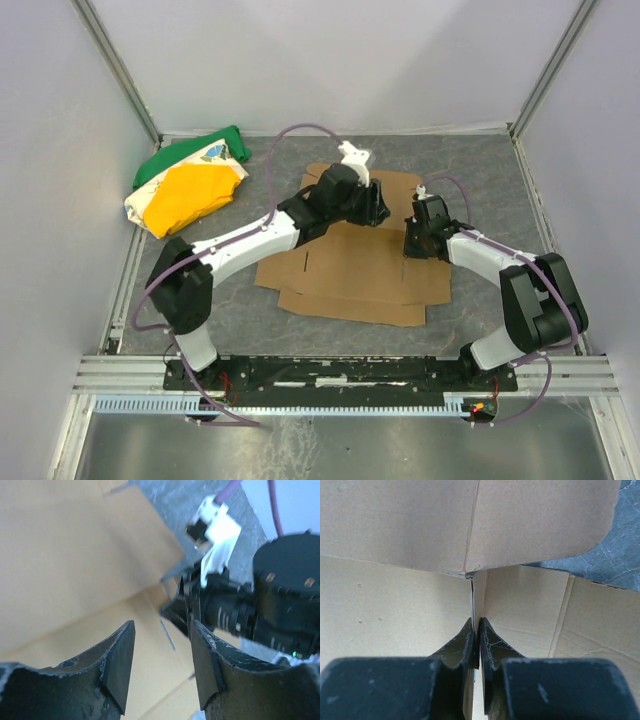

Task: Fold the paper box

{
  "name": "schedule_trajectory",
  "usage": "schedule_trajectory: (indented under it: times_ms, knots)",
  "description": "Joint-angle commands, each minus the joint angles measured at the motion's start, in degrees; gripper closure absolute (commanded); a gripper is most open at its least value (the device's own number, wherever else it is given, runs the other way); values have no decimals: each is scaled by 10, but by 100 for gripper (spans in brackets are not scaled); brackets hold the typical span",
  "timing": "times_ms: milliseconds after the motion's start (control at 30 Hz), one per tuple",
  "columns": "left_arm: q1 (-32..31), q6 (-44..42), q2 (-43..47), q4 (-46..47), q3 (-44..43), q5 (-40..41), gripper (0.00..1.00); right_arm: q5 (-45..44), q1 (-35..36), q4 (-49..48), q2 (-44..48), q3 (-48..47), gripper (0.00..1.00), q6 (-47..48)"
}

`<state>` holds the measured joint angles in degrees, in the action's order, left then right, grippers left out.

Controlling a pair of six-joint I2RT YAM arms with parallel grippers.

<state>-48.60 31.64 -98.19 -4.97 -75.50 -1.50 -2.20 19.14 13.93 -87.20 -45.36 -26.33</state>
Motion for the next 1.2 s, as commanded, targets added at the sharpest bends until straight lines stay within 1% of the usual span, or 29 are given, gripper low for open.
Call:
schedule_trajectory:
  times_ms: [0,33,100,167,233,267,333,400,433,467,533,567,600,633,767,933,1167]
  knots:
    - [1,-190,-69,-104,-114,1,43,-9,4,31,4,11,87,0]
    - [2,-224,-73,-114,-123,4,43,-8,4,32,6,11,87,0]
    - [1,-290,-60,-92,-96,10,43,-7,4,32,10,12,87,1]
    - [2,-349,-22,-30,-23,14,43,-4,4,33,13,12,87,3]
    - [3,-443,22,27,42,-12,43,-1,4,34,15,11,87,5]
    - [3,-492,44,47,70,-22,40,1,4,35,15,10,87,6]
    - [4,-589,76,68,110,-25,28,10,4,35,17,9,87,10]
    - [23,-661,78,78,123,-24,27,20,4,33,18,10,87,11]
    - [41,-672,72,84,122,-35,27,25,5,32,18,11,87,12]
    - [63,-662,67,98,122,-58,27,29,4,31,19,11,87,12]
    - [100,-635,60,137,126,-126,27,34,4,32,21,13,87,13]
    - [115,-633,61,179,136,-163,26,38,4,34,23,13,87,15]
    - [119,-636,61,215,150,-178,25,42,4,34,25,13,87,17]
    - [121,-650,59,226,154,-193,24,46,4,36,25,13,87,18]
    - [121,-704,21,155,102,-251,21,54,4,40,24,9,86,22]
    - [120,-727,-6,163,97,-304,21,57,4,43,24,8,86,26]
    - [118,-816,-43,136,67,-290,22,66,4,42,19,5,86,27]
